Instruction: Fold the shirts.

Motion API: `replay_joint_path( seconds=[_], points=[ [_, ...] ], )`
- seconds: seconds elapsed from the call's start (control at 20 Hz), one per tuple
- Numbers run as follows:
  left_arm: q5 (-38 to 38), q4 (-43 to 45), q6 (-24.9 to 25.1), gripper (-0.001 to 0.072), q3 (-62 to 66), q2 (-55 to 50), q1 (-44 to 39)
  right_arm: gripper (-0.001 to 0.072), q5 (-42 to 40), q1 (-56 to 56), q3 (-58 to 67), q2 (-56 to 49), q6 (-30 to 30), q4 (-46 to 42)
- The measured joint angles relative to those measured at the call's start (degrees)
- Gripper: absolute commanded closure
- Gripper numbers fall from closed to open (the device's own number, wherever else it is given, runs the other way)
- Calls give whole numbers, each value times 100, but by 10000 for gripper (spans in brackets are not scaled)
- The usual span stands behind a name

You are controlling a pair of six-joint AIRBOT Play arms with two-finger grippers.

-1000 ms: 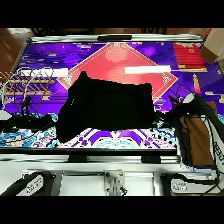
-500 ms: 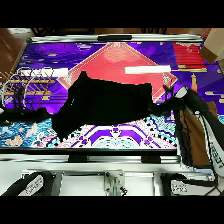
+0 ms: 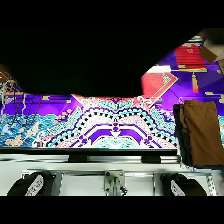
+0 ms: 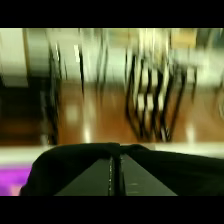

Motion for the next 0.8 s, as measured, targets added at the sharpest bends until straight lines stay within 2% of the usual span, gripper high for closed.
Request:
replay_joint_path(
  seconds=[0.15, 0.25, 0.4, 0.6, 0.8],
  points=[
    [92, 363, -428, 676, 577, 485, -2, 638, -223, 0, 216, 866, 136, -291],
    [-186, 619, -654, 675, 621, 686, -2, 637, -219, 0, 282, 1191, 308, -522],
    [-717, 761, -828, 675, 485, 807, -2, 637, 216, 0, 323, 1344, 479, -946],
    [-1349, 841, -909, 675, -136, 710, -2, 637, 1226, 0, 339, 925, 581, -1416],
    [-1838, 697, -815, 675, -1215, 179, -4, 637, 2076, 4, 192, -168, 638, -1622]
  ],
)
